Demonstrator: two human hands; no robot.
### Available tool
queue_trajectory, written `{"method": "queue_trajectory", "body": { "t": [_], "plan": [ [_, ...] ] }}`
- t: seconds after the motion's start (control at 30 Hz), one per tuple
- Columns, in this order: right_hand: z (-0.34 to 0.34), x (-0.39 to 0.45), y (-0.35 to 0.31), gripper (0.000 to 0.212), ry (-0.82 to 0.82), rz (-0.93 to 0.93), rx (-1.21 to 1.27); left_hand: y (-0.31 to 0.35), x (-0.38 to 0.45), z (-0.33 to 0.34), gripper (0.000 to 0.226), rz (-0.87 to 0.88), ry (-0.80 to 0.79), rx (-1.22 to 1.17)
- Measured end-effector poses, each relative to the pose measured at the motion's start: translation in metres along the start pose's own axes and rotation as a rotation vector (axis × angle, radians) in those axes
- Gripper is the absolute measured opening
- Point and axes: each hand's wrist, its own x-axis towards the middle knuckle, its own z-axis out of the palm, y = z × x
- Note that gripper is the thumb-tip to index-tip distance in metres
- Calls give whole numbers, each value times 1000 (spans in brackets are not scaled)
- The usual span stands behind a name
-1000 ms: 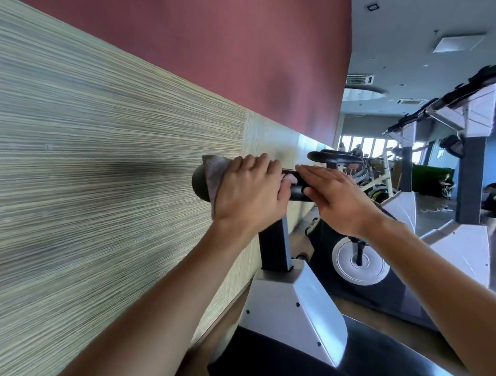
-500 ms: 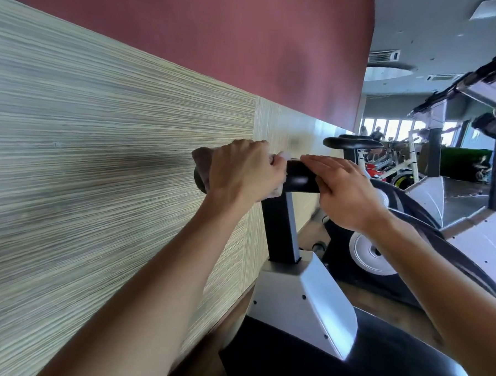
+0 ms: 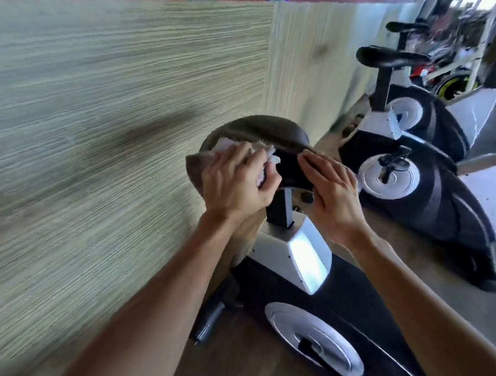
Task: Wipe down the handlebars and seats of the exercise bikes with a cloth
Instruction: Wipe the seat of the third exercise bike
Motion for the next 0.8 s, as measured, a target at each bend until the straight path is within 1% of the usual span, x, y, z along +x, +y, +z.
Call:
{"method": "queue_trajectory", "body": {
  "t": [0.07,0.13,0.17,0.2,0.27,0.37,0.4,0.47,0.53,0.63,0.73,0.8],
  "plan": [
    [-12,6,1,73,-152,64,80,9,16,-14,17,-23,-151,40],
    [-34,15,-12,64,-345,218,220,21,31,-33,29,-38,-361,3],
    [-48,19,-23,58,-416,317,295,27,37,-44,34,-42,-453,-40],
    [-63,20,-35,52,-456,412,358,33,41,-55,38,-53,-528,-85],
    [-94,14,-58,41,-482,559,467,47,51,-79,41,-113,-641,-143],
    [-145,-5,-88,30,-438,745,732,74,79,-113,42,-215,-829,-163],
    [-163,-12,-97,30,-406,811,837,85,91,-123,45,-235,-896,-164],
    [-199,-20,-115,38,-370,934,972,102,114,-136,53,-262,-1014,-173],
    [-228,-24,-131,43,-366,978,1012,116,134,-145,59,-287,-1087,-241],
    [-260,-24,-148,38,-344,977,1054,141,160,-154,68,-358,-1172,-397],
    [-286,-26,-160,44,-200,1024,1067,164,180,-162,70,-418,-1326,-554],
    [-301,-34,-164,43,-73,1106,1074,171,187,-165,59,-474,-1443,-772]
  ]
}}
